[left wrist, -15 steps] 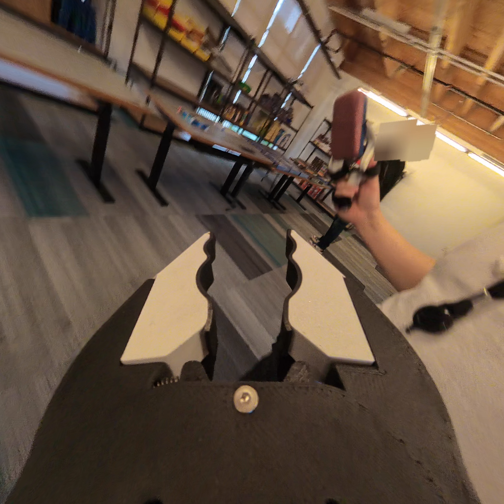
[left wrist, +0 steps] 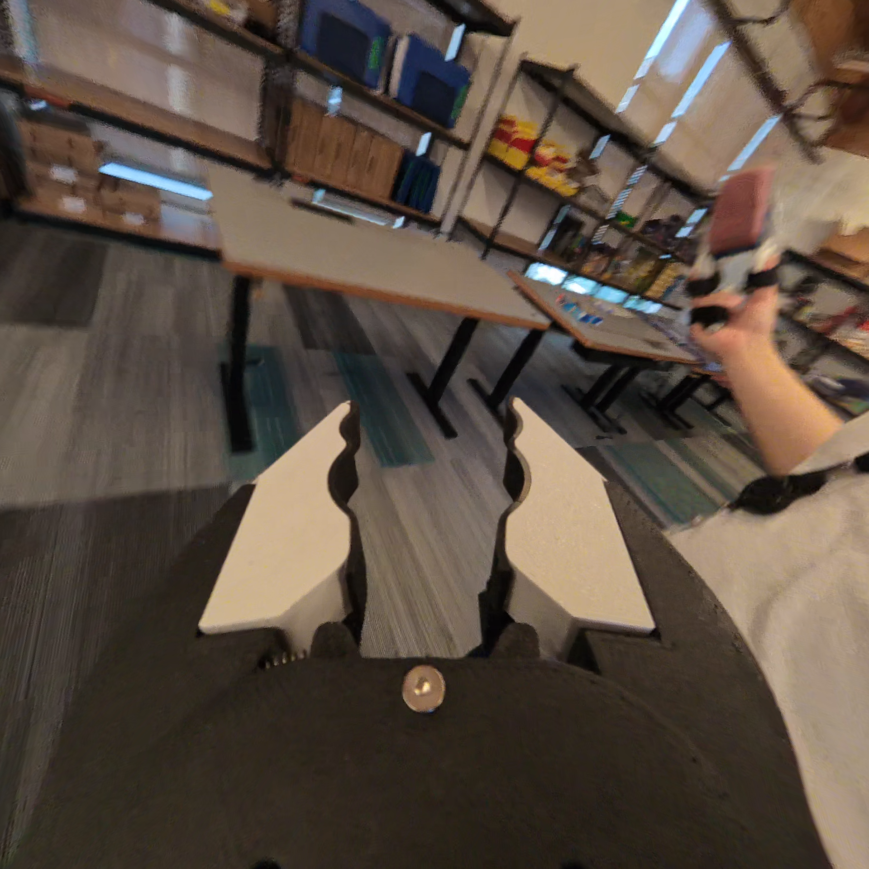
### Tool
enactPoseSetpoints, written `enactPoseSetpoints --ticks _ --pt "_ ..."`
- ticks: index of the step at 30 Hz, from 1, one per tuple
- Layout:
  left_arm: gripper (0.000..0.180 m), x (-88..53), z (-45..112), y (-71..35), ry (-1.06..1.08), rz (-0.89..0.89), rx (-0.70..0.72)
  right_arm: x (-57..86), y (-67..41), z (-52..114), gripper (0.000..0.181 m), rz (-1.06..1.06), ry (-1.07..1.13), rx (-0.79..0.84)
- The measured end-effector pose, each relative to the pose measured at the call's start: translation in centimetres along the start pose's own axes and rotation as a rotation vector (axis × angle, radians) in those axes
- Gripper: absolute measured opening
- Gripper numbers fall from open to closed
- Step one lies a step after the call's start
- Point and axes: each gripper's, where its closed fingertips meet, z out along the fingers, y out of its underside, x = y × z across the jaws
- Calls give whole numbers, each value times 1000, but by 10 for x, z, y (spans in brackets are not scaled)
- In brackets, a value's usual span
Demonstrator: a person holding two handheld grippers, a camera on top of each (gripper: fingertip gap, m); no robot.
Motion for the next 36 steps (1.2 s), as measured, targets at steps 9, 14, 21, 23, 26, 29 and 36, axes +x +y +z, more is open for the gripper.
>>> enactPoseSetpoints --ticks 9,14,21,23,26,29,36 --pt "58 -239 305 -199 237 227 -110 262 9 166 58 39 -54 102" --pt "53 -400 404 -211 151 16 -146 443 -4 272 58 46 -5 118" --pt "55 -628 537 -273 34 -72 -265 652 -12 405 58 -180 205 36" --pt "55 -686 612 -308 81 -35 -253 703 -16 426 58 -275 242 51" --pt "53 -735 752 -369 289 13 -250 773 -20 439 58 -383 322 130" --pt "53 -753 902 -426 518 98 -352 831 -32 445 58 -440 436 271" --pt "55 -697 1208 -526 1028 281 -416 903 -74 483 58 -611 673 392"
